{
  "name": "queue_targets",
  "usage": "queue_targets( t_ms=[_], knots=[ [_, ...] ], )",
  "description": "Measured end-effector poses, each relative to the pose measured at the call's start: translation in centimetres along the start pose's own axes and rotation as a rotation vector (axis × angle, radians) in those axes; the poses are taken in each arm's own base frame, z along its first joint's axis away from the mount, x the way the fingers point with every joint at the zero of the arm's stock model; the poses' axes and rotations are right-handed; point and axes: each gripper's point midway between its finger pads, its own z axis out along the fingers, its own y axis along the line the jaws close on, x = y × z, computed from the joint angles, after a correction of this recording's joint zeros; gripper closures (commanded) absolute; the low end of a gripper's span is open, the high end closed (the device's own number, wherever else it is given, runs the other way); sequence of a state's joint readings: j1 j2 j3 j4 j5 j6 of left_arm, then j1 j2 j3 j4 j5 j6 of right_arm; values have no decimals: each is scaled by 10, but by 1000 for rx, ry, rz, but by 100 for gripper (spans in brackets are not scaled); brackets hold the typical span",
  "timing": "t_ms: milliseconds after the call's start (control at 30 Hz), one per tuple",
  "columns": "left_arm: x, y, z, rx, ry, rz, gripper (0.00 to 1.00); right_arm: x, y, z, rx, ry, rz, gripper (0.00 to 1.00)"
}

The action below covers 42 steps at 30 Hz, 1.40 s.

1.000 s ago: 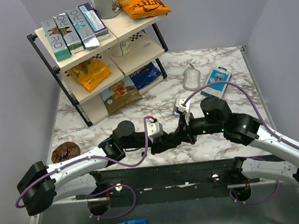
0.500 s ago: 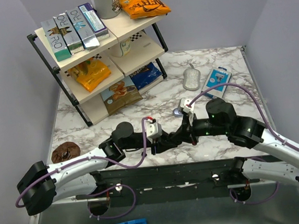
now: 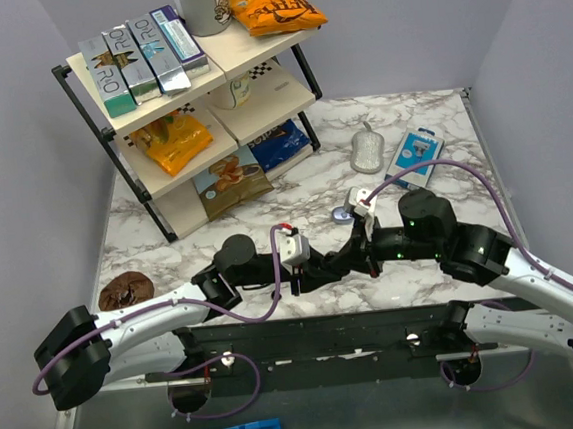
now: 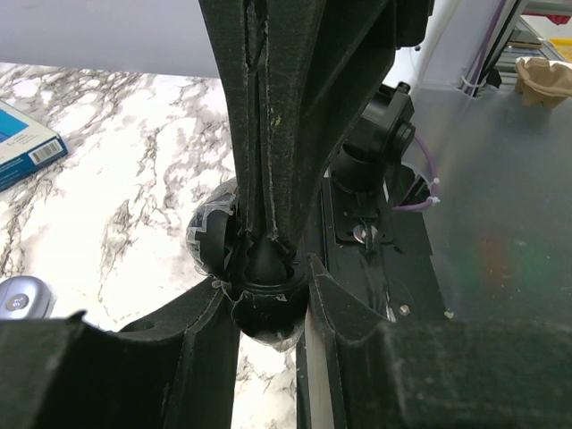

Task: Insert the wireless bluetooth earbuds into the charging case
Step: Adjust the earbud with the charging case.

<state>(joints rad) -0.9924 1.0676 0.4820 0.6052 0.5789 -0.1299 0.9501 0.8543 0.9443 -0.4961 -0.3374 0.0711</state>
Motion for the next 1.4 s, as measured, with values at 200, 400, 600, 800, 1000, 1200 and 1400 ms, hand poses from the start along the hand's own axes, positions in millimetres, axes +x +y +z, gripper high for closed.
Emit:
queue_targets(
  t_ms=[200, 400, 600, 800, 1000, 1200, 1400],
  knots=[
    [-2, 0, 1, 2, -10, 0, 100, -2, 2, -3, -1, -14, -1, 99],
    [7, 0, 1, 0, 12, -25, 100, -13, 6, -14, -5, -71, -18, 99],
    [16, 0, 0, -3, 36, -50, 100, -23, 10, -20, -12, -129, -35, 99],
    [16, 0, 0, -7, 35, -56, 100, -18, 9, -16, -18, -127, -29, 99],
    [12, 2, 1, -18, 19, -54, 100, -16, 10, -17, -22, -156, -20, 99],
    [7, 3, 2, -19, 2, -50, 100, -24, 12, -19, -27, -199, -26, 99],
    [3, 2, 2, -18, -13, -51, 100, -19, 10, -16, -27, -194, -21, 99]
  ],
)
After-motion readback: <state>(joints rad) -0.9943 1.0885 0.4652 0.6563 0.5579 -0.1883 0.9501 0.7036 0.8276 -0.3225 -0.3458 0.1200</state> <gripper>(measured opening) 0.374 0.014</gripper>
